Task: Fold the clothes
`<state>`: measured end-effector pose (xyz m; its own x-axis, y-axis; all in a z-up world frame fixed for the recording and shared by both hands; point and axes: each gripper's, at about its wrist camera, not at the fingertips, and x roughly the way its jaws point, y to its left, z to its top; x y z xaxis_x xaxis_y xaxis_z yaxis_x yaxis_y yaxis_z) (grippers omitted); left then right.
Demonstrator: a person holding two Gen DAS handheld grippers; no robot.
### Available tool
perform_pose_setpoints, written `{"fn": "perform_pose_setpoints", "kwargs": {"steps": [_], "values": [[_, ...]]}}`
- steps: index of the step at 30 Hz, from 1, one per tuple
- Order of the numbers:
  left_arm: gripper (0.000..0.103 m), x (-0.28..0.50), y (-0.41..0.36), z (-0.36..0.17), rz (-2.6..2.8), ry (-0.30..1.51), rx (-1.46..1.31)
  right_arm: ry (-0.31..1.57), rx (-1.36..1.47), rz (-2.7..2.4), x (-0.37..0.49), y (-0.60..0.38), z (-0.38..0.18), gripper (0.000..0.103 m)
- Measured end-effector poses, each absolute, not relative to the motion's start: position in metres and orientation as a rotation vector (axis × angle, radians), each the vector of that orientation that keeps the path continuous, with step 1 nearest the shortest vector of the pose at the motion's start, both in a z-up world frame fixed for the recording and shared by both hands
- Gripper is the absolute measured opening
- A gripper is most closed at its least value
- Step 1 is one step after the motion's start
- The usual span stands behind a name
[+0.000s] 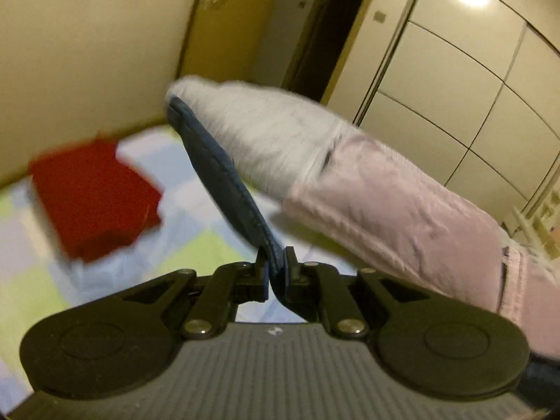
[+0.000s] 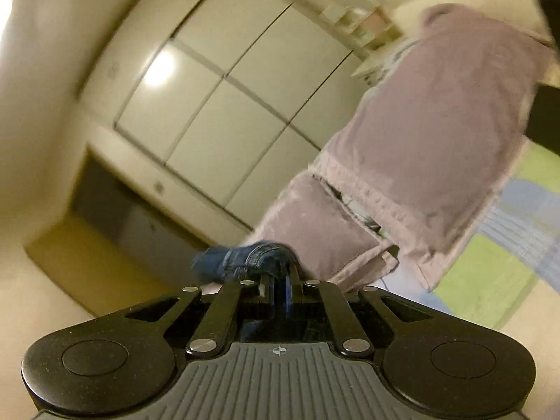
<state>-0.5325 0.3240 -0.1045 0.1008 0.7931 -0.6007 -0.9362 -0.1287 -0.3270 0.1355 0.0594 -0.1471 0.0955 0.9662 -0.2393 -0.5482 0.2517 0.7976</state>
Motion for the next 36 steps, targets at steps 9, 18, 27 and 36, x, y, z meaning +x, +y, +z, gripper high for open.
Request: {"fn": "perform_pose_setpoints", "kwargs": {"steps": [9, 18, 27, 36], "values": [[0.009, -0.58, 0.242, -0.318, 1.62, 0.611, -1.371, 1.382, 0.304, 0.464, 0.126, -0.082, -0.318, 0.027], [0.031, -0.582, 0.254, -0.332, 1.72, 0.62, -1.316, 1.295, 0.264, 0.546, 0.14, -0.067, -0.338, 0.052], [0.003, -0.589, 0.255, -0.322, 1.744, 0.586, -1.145, 1.231, 0.268, 0.533, 0.159, -0.053, -0.35, 0.009], [0.014, -0.603, 0.223, -0.329, 1.794, 0.796, -1.116, 1.242, 0.236, 0.473, 0.151, -0.088, -0.332, 0.012]]}}
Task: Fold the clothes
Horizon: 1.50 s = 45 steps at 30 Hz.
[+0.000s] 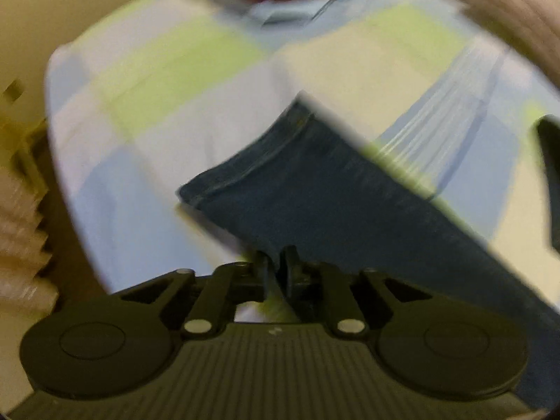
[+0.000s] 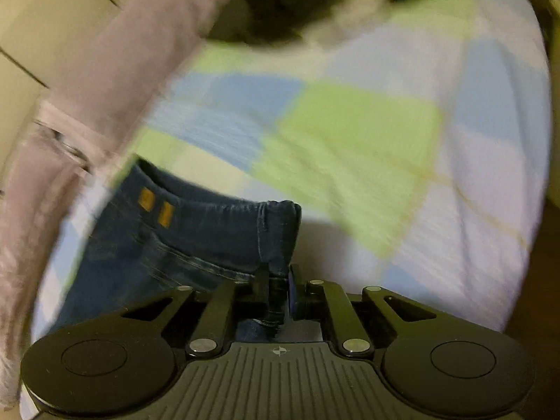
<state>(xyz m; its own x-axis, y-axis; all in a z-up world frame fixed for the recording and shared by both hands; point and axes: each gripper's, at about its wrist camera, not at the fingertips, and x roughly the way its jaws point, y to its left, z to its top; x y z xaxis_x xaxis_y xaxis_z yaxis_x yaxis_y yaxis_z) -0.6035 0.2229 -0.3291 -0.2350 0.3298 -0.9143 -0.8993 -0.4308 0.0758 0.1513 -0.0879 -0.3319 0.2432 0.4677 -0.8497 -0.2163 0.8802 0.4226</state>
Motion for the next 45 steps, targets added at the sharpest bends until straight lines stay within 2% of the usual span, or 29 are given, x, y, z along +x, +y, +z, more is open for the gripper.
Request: {"fn": "perform_pose_setpoints", "kwargs": {"steps": [1, 3, 7, 11, 14, 19, 26, 28, 29, 30, 33, 40, 42, 43, 45], "values": [[0.019, -0.603, 0.222, -0.324, 1.808, 0.801, -1.096, 1.272, 0.233, 0.443, 0.154, -0.089, -0.335, 0.026], [0.023, -0.599, 0.223, -0.312, 1.844, 0.878, -1.035, 1.262, 0.205, 0.421, 0.155, -0.088, -0.328, 0.043], [0.021, -0.598, 0.221, -0.284, 1.883, 0.873, -1.011, 1.143, 0.081, 0.443, 0.164, -0.08, -0.293, 0.043], [0.027, -0.566, 0.234, -0.269, 1.65, 0.665, -1.126, 1.064, 0.068, 0.475, 0.178, -0.059, -0.272, 0.043], [0.034, -0.509, 0.263, -0.286, 1.429, 0.614, -1.173, 1.067, 0.125, 0.517, 0.181, -0.035, -0.278, 0.043], [0.034, -0.437, 0.312, -0.329, 1.265, 0.534, -1.305, 1.133, 0.135, 0.567, 0.172, -0.002, -0.296, 0.043], [0.034, -0.417, 0.344, -0.37, 1.326, 0.4, -1.476, 1.198, 0.13, 0.573, 0.171, 0.019, -0.312, 0.043], [0.03, -0.412, 0.349, -0.376, 1.347, 0.378, -1.491, 1.198, 0.118, 0.564, 0.171, 0.023, -0.313, 0.043], [0.015, -0.409, 0.352, -0.375, 1.357, 0.387, -1.475, 1.201, 0.116, 0.556, 0.171, 0.024, -0.315, 0.043], [0.004, -0.407, 0.357, -0.371, 1.355, 0.418, -1.452, 1.205, 0.118, 0.545, 0.172, 0.026, -0.317, 0.043], [0.005, -0.404, 0.37, -0.347, 1.332, 0.497, -1.362, 1.205, 0.123, 0.52, 0.176, 0.033, -0.317, 0.043], [0.005, -0.445, 0.462, -0.17, 1.53, 0.512, -0.584, 1.164, 0.109, 0.504, 0.187, 0.054, -0.306, 0.043], [0.007, -0.451, 0.501, -0.156, 1.594, 0.61, -0.379, 1.157, 0.11, 0.51, 0.19, 0.064, -0.306, 0.043], [0.017, -0.454, 0.52, -0.156, 1.616, 0.669, -0.314, 1.155, 0.11, 0.518, 0.191, 0.07, -0.307, 0.043], [0.019, -0.465, 0.544, -0.175, 1.69, 0.752, -0.333, 1.155, 0.102, 0.535, 0.19, 0.084, -0.308, 0.043]]}}
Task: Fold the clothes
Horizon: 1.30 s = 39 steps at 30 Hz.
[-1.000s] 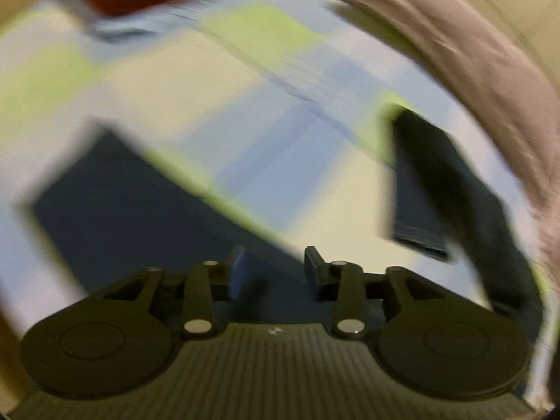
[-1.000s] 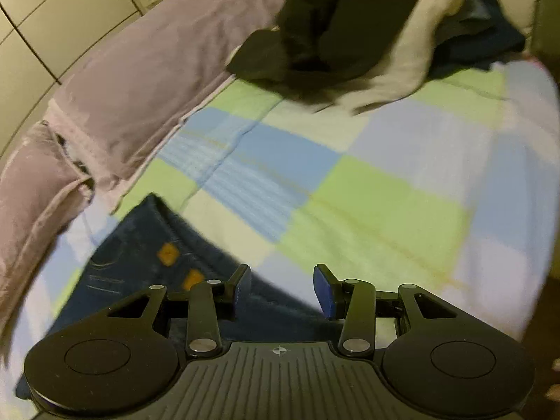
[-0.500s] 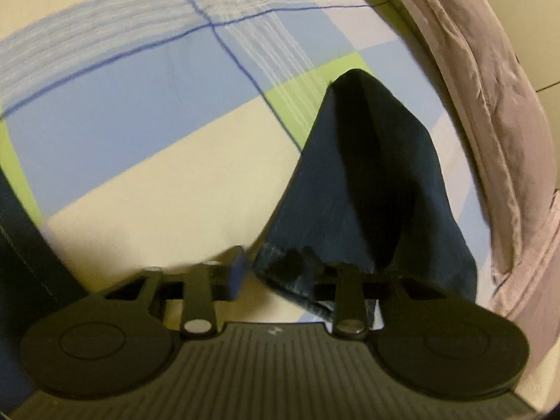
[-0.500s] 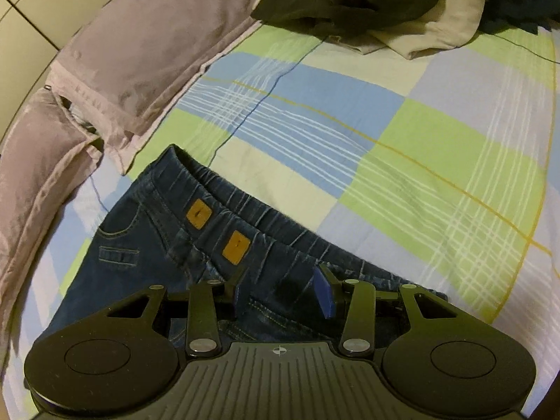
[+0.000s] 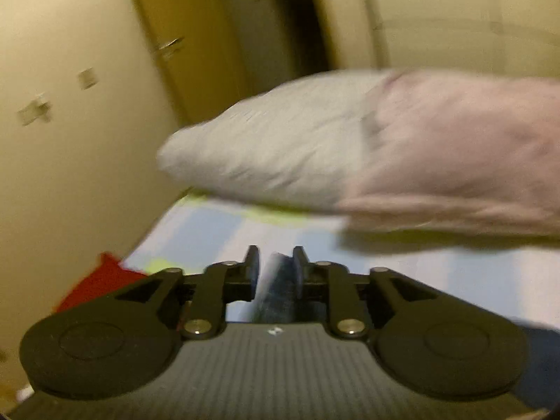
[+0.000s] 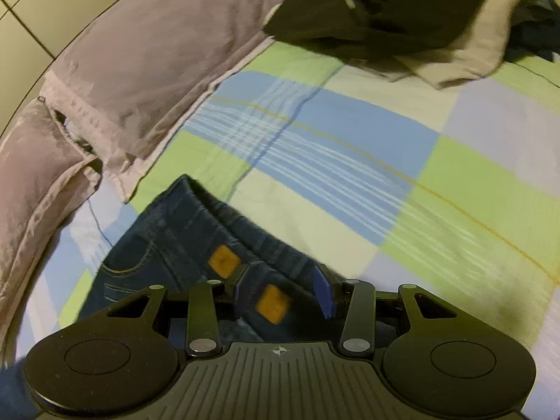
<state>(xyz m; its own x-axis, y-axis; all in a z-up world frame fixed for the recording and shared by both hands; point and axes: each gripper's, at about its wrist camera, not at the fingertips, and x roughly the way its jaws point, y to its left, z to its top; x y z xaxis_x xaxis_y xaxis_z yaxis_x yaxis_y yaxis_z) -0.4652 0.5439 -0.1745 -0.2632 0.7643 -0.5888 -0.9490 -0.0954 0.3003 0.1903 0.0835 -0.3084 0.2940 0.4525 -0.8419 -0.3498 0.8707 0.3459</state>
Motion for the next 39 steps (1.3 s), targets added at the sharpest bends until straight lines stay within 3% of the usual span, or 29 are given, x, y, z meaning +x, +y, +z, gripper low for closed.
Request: {"fn": "perform_pose_setpoints", "kwargs": {"steps": [3, 9, 13, 19, 22, 28, 31, 34, 39], "values": [[0.024, -0.483, 0.559, -0.213, 1.731, 0.853, -0.462, 1.153, 0.067, 0.583, 0.187, 0.102, -0.312, 0.043], [0.03, -0.504, 0.502, -0.3, 1.647, 0.753, -0.958, 1.147, -0.041, 0.649, 0.183, 0.122, -0.32, 0.043], [0.031, -0.505, 0.474, -0.333, 1.658, 0.677, -1.096, 1.148, -0.068, 0.634, 0.187, 0.119, -0.323, 0.043], [0.033, -0.513, 0.484, -0.364, 1.735, 0.586, -1.136, 1.146, -0.099, 0.63, 0.187, 0.117, -0.322, 0.043], [0.0, -0.518, 0.49, -0.367, 1.72, 0.562, -1.105, 1.148, -0.105, 0.626, 0.181, 0.116, -0.324, 0.043], [0.001, -0.518, 0.47, -0.335, 1.686, 0.587, -0.839, 1.142, -0.139, 0.633, 0.164, 0.116, -0.327, 0.043], [0.004, -0.534, 0.464, -0.369, 1.653, 0.808, -0.843, 1.134, -0.157, 0.638, 0.158, 0.117, -0.328, 0.043], [0.006, -0.525, 0.461, -0.372, 1.656, 0.892, -0.733, 1.132, -0.174, 0.649, 0.156, 0.118, -0.329, 0.043], [0.007, -0.517, 0.449, -0.342, 1.812, 0.86, -0.651, 1.114, -0.197, 0.702, 0.164, 0.122, -0.325, 0.043]]}}
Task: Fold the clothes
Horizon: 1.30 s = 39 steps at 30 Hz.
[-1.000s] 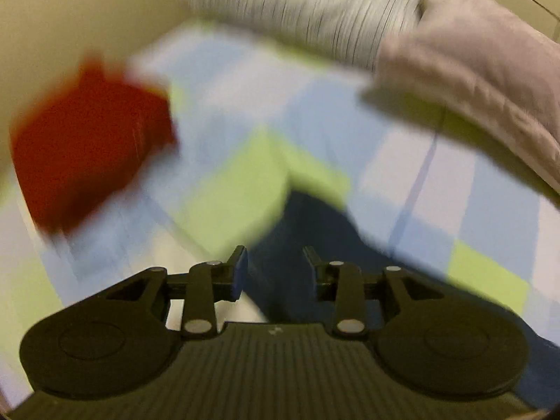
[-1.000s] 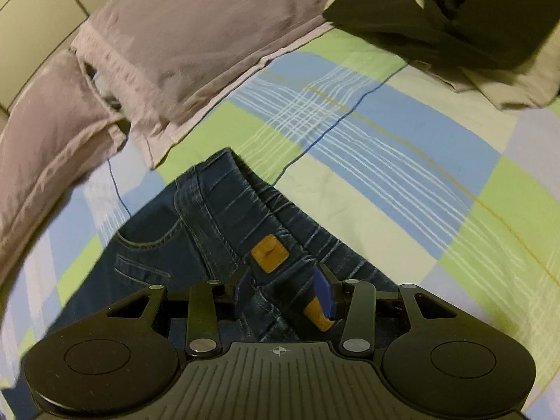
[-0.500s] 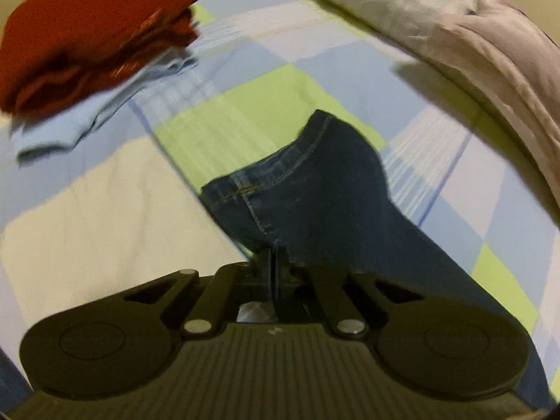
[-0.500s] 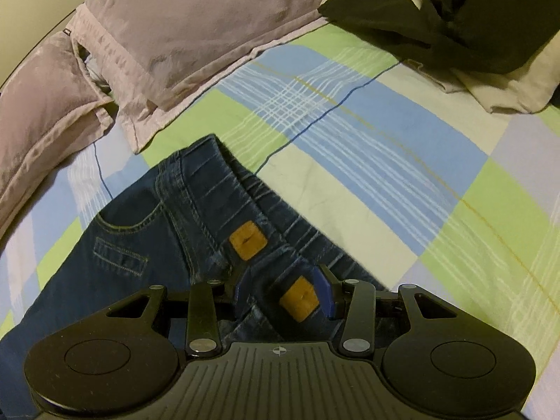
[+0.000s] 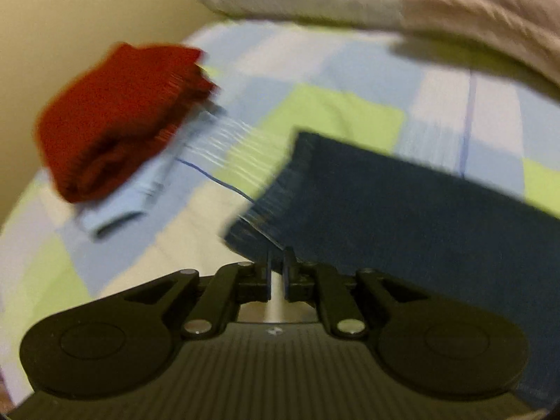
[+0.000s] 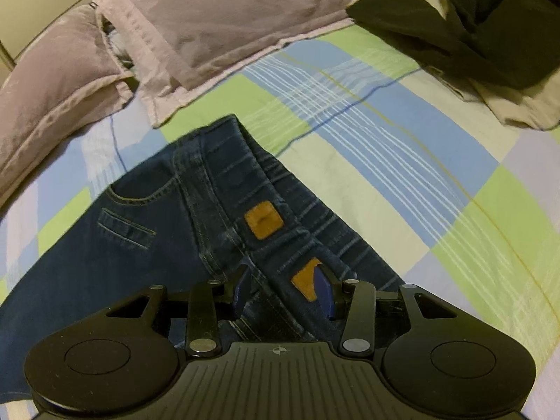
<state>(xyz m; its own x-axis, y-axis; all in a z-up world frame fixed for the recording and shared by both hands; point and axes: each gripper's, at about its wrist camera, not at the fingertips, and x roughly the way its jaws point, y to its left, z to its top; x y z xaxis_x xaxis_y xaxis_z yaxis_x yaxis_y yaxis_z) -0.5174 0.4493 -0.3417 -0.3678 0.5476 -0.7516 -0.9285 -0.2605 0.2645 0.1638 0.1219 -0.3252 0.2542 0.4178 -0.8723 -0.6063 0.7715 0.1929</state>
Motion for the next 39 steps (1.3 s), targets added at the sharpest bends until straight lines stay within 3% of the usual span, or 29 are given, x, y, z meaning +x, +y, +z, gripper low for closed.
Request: {"fn": "perform_pose_setpoints", "kwargs": {"steps": [10, 23, 32, 33, 34, 35, 39], "values": [[0.01, -0.434, 0.394, -0.308, 1.525, 0.765, -0.767, 1.162, -0.091, 0.863, 0.223, 0.129, -0.333, 0.043], [0.01, -0.331, 0.34, -0.304, 1.372, 0.735, -0.92, 1.5, 0.158, 1.133, 0.288, 0.073, -0.381, 0.043], [0.01, -0.298, 0.314, -0.308, 1.329, 0.776, -0.947, 1.506, 0.208, 1.364, 0.293, 0.078, -0.399, 0.043], [0.01, -0.295, 0.313, -0.308, 1.324, 0.78, -0.944, 1.51, 0.181, 1.383, 0.29, 0.085, -0.401, 0.04], [0.01, -0.293, 0.313, -0.308, 1.321, 0.783, -0.943, 1.508, 0.146, 1.399, 0.286, 0.092, -0.402, 0.012], [0.01, -0.291, 0.312, -0.308, 1.32, 0.786, -0.942, 1.485, 0.092, 1.408, 0.281, 0.098, -0.402, 0.003], [0.01, -0.288, 0.306, -0.301, 1.32, 0.776, -0.918, 1.296, -0.068, 1.416, 0.259, 0.104, -0.372, 0.002]]}}
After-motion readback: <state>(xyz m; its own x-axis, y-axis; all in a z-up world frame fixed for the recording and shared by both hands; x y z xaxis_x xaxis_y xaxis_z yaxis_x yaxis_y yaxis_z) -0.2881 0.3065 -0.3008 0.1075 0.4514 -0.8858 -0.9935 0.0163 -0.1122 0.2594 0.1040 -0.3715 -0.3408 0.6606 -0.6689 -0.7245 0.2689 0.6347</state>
